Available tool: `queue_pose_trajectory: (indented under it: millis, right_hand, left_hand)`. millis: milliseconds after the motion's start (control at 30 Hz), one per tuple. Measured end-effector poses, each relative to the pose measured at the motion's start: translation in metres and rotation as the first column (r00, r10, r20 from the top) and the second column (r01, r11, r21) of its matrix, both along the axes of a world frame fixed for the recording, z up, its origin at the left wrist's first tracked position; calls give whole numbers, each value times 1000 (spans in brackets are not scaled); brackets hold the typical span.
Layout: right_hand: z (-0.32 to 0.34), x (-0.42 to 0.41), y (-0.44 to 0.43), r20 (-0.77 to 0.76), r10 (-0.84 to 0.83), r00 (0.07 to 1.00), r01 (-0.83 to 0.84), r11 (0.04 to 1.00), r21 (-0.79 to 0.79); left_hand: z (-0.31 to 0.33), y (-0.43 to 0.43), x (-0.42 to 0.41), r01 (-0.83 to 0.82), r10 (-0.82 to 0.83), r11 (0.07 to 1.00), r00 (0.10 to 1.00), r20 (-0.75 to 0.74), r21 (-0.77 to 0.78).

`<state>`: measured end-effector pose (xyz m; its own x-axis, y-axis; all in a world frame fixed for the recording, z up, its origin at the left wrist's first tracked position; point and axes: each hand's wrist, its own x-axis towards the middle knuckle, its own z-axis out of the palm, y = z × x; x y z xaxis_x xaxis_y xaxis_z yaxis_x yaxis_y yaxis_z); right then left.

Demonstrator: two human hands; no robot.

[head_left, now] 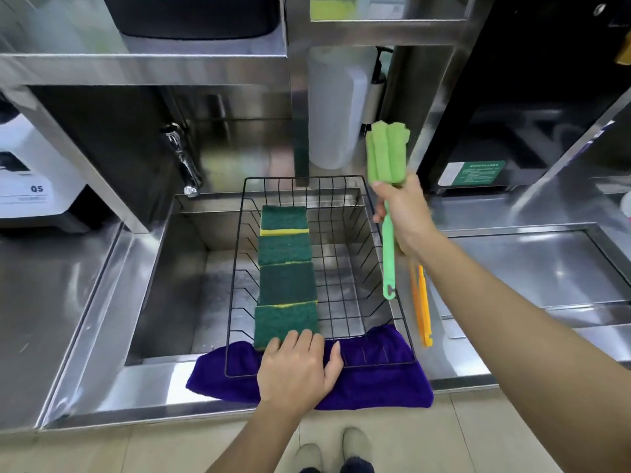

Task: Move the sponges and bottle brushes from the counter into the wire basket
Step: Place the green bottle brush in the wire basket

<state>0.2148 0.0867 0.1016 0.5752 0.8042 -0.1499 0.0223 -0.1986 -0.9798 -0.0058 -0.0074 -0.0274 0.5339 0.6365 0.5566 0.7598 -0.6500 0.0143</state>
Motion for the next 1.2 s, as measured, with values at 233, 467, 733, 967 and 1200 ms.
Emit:
queue_pose_trajectory:
  millis: [233, 467, 733, 967, 1200]
  right_hand:
    - [-56, -46, 17, 154, 187, 970, -126, 932, -339]
    - [-87, -56, 4, 239, 260, 935, -126, 879, -461]
    - [-95, -71, 12, 231, 291, 928, -157, 871, -466]
    - [-103, -59, 7, 235, 386, 892, -196, 799, -568]
    - [-101, -53, 4, 261, 381, 887, -205, 832, -516]
  left_hand:
    - [-2, -1, -1, -20, 20, 1000, 1000, -1, -6]
    - [-4, -2, -1, -29, 29, 1000, 1000, 6, -2]
    - [-1, -1, -1, -39, 39, 999, 999, 11, -8]
    - [-1, -1, 0, -42, 42, 999, 999, 12, -21]
    - [0, 0, -1, -28, 28, 999, 1000, 0, -24]
